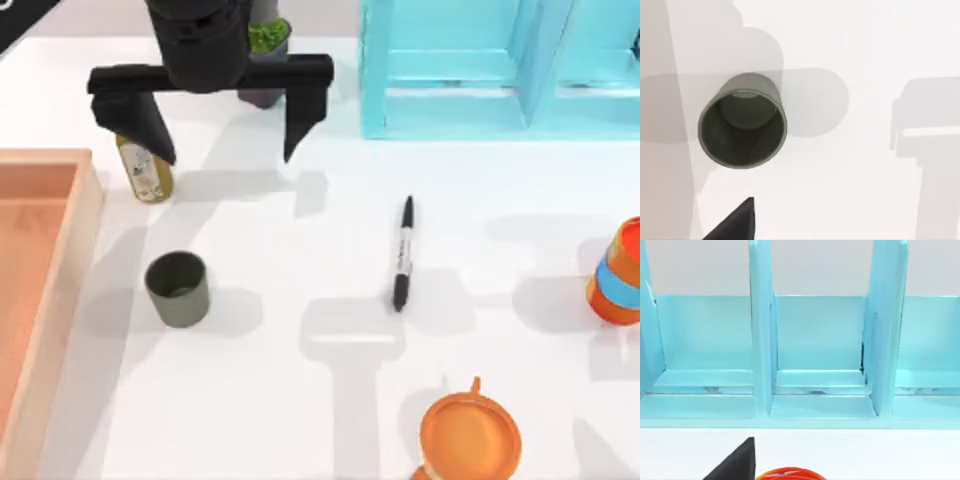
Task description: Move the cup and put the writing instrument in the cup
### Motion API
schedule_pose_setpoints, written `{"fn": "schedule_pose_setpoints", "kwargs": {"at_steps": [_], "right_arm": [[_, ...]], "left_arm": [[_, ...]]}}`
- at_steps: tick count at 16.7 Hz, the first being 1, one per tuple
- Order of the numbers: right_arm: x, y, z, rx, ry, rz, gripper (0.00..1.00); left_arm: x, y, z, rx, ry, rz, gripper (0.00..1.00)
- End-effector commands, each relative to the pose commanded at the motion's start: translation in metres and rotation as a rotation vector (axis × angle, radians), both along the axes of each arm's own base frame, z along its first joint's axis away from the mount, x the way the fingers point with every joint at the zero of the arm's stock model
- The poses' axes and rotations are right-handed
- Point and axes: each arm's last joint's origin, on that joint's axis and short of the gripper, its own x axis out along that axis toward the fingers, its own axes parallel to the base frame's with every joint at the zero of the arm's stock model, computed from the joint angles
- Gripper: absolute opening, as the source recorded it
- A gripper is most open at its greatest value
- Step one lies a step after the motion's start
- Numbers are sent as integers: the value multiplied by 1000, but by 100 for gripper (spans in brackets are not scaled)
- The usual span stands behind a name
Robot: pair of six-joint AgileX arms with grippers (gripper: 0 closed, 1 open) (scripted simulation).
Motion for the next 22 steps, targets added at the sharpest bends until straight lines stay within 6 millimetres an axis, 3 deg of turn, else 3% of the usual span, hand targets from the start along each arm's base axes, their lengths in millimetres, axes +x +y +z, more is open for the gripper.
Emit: {"fn": "schedule_pose_setpoints", "kwargs": {"at_steps": [2,6,9,16,22], "right_arm": [[0,0,0,0,0,0,100],[0,0,0,0,0,0,100],[0,0,0,0,0,0,100],[0,0,0,0,0,0,100],[0,0,0,0,0,0,100]], "left_arm": [[16,-29,-23,-28,12,-27,100],[37,-93,-90,-77,52,-86,100],[39,-121,-113,-119,48,-118,100],[40,-125,-121,-124,49,-121,100],[39,-138,-175,-127,47,-124,100]]}}
